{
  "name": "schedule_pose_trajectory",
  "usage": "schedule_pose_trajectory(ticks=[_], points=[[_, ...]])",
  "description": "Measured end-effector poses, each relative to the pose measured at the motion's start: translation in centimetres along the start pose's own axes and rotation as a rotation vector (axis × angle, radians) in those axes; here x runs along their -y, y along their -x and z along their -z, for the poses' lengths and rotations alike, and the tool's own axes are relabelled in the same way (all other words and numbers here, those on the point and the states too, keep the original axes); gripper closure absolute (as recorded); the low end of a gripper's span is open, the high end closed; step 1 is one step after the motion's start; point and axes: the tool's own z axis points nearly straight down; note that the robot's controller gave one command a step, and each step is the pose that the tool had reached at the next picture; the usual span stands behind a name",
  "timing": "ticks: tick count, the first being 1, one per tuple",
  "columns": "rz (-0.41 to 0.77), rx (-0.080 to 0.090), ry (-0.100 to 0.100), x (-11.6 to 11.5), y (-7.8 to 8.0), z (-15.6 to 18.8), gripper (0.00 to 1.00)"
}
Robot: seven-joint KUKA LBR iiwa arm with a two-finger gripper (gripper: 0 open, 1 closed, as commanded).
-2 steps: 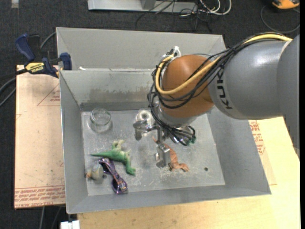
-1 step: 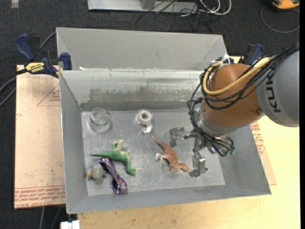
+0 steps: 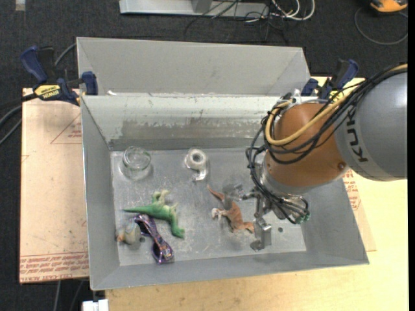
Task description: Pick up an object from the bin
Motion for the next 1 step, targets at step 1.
schedule_pose_trajectory(ticks=[1], points=[[0.313,0.013,-0.005,2.21,-2.92,-5.27,0.0]])
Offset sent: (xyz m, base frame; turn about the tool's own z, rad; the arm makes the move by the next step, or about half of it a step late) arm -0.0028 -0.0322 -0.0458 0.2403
